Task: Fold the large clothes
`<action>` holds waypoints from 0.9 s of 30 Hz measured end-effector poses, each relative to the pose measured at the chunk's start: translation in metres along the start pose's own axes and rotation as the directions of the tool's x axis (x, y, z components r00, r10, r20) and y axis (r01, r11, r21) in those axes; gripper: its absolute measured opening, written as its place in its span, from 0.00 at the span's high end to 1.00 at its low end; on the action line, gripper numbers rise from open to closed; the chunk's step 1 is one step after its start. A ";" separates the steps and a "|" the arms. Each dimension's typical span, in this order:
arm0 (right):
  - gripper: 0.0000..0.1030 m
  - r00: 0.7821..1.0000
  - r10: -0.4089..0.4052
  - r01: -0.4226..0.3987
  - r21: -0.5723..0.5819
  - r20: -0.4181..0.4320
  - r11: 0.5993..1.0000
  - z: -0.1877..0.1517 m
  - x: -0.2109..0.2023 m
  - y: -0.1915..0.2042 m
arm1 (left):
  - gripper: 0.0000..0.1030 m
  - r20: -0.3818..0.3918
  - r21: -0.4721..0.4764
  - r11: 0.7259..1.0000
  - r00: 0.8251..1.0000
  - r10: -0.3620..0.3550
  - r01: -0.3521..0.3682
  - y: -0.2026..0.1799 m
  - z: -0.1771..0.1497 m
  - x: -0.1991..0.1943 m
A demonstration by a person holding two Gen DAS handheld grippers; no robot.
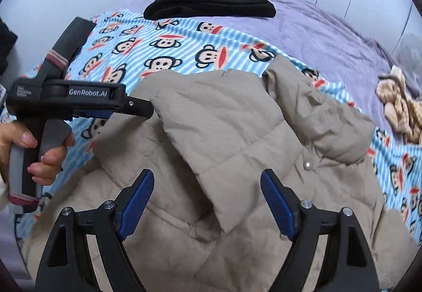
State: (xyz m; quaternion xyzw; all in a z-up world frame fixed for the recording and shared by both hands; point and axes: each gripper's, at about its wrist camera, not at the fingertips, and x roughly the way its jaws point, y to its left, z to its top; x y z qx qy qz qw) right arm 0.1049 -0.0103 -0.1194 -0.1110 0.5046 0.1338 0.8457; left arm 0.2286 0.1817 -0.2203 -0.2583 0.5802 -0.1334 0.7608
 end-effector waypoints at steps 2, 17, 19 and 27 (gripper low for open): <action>0.18 0.998 -0.060 0.060 -0.001 -0.024 0.998 0.011 0.016 -0.002 | 0.72 0.052 0.075 0.995 0.996 0.069 -0.073 -0.020 -0.003 -0.002; 0.91 0.948 0.301 -0.223 0.882 0.098 0.416 -0.155 0.037 -0.202 | 0.75 0.193 0.321 0.871 0.926 0.325 -0.372 -0.061 -0.021 -0.003; 0.90 0.951 0.294 -0.213 0.886 0.093 0.411 -0.164 0.025 -0.206 | 0.75 0.241 0.329 0.855 0.911 0.333 -0.400 -0.067 -0.022 -0.022; 0.90 0.983 0.139 -0.181 0.795 0.123 0.579 -0.138 -0.026 -0.226 | 0.75 0.217 0.372 0.848 0.923 0.317 -0.379 -0.077 -0.038 -0.042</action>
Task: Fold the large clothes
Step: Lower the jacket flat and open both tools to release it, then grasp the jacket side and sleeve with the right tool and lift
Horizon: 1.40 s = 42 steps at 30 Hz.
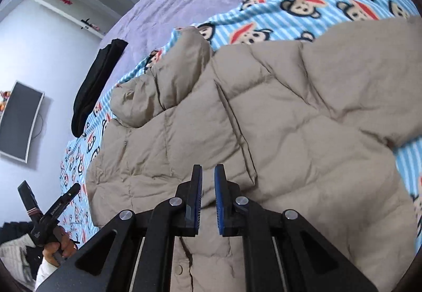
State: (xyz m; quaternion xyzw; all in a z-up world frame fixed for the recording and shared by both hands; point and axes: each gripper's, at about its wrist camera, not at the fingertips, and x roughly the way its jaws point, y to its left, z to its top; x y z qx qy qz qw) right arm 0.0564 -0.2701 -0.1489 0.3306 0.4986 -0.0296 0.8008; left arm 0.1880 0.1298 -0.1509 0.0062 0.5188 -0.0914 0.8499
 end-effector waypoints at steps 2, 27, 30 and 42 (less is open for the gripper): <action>0.90 1.000 -0.002 0.001 -0.034 -0.018 0.999 0.009 0.015 0.004 | 0.75 -0.048 0.031 0.997 0.996 0.074 -0.073 -0.006 -0.016 0.020; 0.88 0.992 0.046 -0.024 0.189 -0.116 0.982 -0.039 -0.011 -0.080 | 0.75 -0.079 0.079 0.996 0.996 0.047 -0.041 -0.058 -0.043 -0.019; 0.47 0.991 0.077 -0.050 0.232 -0.106 0.971 -0.048 -0.022 -0.091 | 0.57 -0.090 0.110 0.994 0.996 0.016 -0.006 -0.090 -0.052 -0.026; 0.20 0.997 0.079 -0.070 0.305 -0.017 0.950 -0.053 -0.075 -0.153 | 0.00 -0.135 0.170 0.985 0.990 0.033 -0.010 -0.190 -0.075 -0.024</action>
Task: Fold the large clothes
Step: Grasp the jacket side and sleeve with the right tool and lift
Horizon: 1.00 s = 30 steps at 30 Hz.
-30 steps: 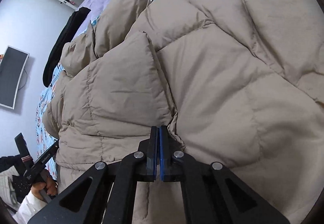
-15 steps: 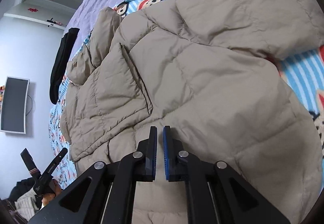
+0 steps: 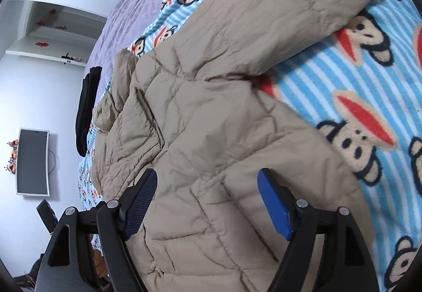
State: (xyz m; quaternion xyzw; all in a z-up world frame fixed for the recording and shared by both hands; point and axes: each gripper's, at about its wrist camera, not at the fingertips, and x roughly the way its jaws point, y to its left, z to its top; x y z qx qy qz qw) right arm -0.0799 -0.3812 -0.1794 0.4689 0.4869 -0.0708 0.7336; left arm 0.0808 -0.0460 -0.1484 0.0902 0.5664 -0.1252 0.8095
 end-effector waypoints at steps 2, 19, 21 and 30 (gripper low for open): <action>0.17 1.000 0.000 0.000 0.024 0.027 1.000 0.007 -0.011 -0.015 | 0.00 -0.011 0.017 1.000 1.000 -0.010 0.011 -0.015 0.001 0.004; 0.00 0.958 0.116 -0.199 0.319 0.261 0.927 0.121 -0.066 -0.148 | 0.00 -0.030 0.083 0.989 0.993 -0.118 0.120 -0.109 0.022 0.008; 0.00 0.943 0.149 -0.255 0.361 0.297 0.897 0.134 -0.066 -0.164 | 0.00 -0.026 0.073 0.990 0.993 -0.116 0.117 -0.110 0.025 0.009; 0.07 0.834 0.324 -0.530 0.486 0.447 0.695 0.176 -0.050 -0.199 | 0.00 -0.021 0.021 0.992 0.992 -0.120 0.121 -0.103 0.039 0.014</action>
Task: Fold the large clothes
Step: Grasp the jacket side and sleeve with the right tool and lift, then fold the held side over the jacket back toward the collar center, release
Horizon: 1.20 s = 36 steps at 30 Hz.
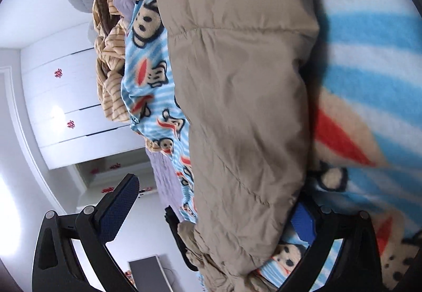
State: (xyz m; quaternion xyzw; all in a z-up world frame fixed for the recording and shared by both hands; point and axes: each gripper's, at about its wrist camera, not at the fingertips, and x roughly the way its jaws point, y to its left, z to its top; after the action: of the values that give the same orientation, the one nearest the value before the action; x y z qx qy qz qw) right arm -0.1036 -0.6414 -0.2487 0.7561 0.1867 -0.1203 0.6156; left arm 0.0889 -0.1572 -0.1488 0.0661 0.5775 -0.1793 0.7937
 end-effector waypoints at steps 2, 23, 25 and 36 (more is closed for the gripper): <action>0.40 0.999 0.040 -0.039 0.042 -0.012 0.998 0.003 0.004 0.000 | 0.00 0.001 -0.008 1.000 1.000 0.004 -0.004 0.004 0.002 0.001; 0.88 0.890 -0.245 -0.173 -0.781 -0.384 0.600 -0.254 0.141 0.197 | 0.00 0.104 -0.173 0.979 0.986 0.131 -0.112 0.139 0.006 -0.034; 0.88 0.856 -0.369 -0.159 -0.863 -0.363 0.480 -0.309 0.168 0.187 | 0.00 0.102 -0.183 0.976 0.985 0.139 -0.119 0.149 0.003 -0.033; 0.88 0.708 -0.663 0.030 -0.928 -0.242 0.370 -0.372 0.232 0.062 | 0.00 0.085 -0.210 0.972 0.988 0.127 -0.107 0.173 -0.018 -0.017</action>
State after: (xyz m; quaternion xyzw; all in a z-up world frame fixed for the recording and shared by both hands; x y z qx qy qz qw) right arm 0.1144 -0.2583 -0.2102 0.2595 0.5657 0.0976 0.7766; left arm 0.1310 0.0118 -0.1563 0.0094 0.5485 -0.0748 0.8328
